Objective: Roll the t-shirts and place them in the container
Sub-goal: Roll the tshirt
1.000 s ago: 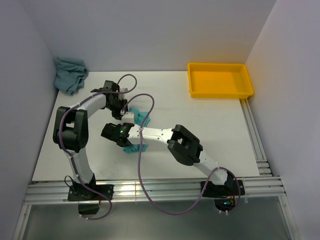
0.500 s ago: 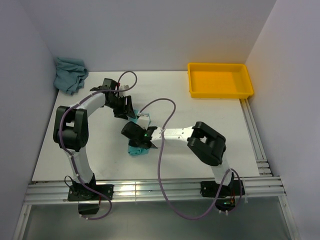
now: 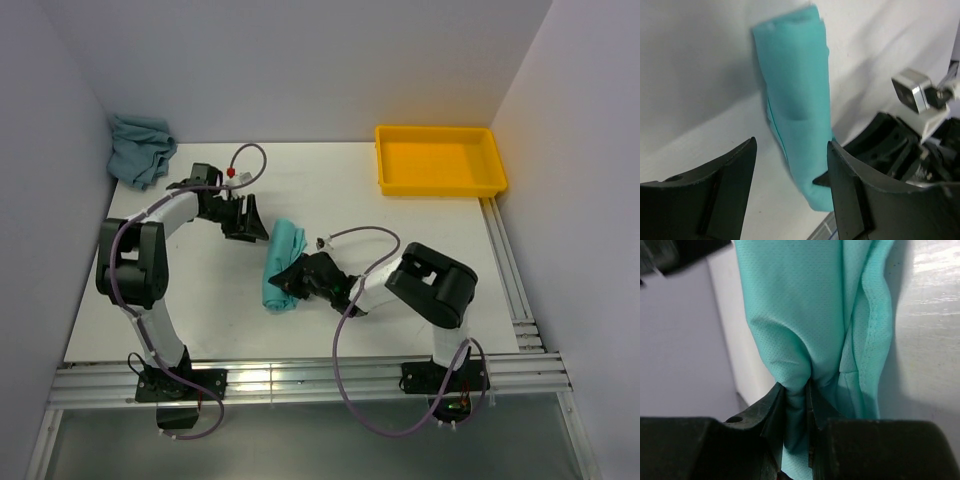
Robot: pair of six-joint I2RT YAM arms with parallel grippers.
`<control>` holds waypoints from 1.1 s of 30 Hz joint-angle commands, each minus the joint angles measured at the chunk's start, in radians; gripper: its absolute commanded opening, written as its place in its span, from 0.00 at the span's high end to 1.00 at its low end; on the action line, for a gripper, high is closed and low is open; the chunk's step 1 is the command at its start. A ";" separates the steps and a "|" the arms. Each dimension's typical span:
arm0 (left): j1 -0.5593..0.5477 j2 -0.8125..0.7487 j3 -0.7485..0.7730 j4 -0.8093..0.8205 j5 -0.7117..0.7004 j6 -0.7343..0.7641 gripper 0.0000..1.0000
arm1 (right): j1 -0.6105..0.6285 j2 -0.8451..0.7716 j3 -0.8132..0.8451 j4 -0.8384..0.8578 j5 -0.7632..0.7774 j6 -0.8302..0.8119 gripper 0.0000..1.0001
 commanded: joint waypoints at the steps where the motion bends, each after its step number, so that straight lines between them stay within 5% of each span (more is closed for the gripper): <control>1: -0.008 -0.003 -0.048 0.042 0.118 0.056 0.37 | -0.017 0.081 -0.062 0.271 -0.086 0.118 0.89; 11: -0.063 0.107 -0.096 0.168 0.108 -0.019 0.39 | -0.026 0.168 -0.096 0.429 -0.119 0.181 0.89; 15: -0.077 0.110 -0.073 0.150 0.024 -0.037 0.52 | -0.026 0.135 -0.096 0.359 -0.114 0.161 0.83; 18: -0.083 0.095 -0.050 0.105 -0.094 -0.049 0.70 | -0.025 0.080 -0.073 0.218 -0.084 0.114 0.66; 24: -0.096 0.046 -0.030 0.049 -0.270 -0.060 0.84 | 0.027 -0.058 0.157 -0.409 0.152 -0.067 0.46; 28: -0.108 0.012 -0.024 0.032 -0.338 -0.068 0.86 | 0.095 -0.068 0.362 -0.849 0.355 -0.122 0.45; 33: -0.122 -0.003 -0.016 0.013 -0.376 -0.074 0.85 | 0.169 0.009 0.651 -1.155 0.524 -0.148 0.46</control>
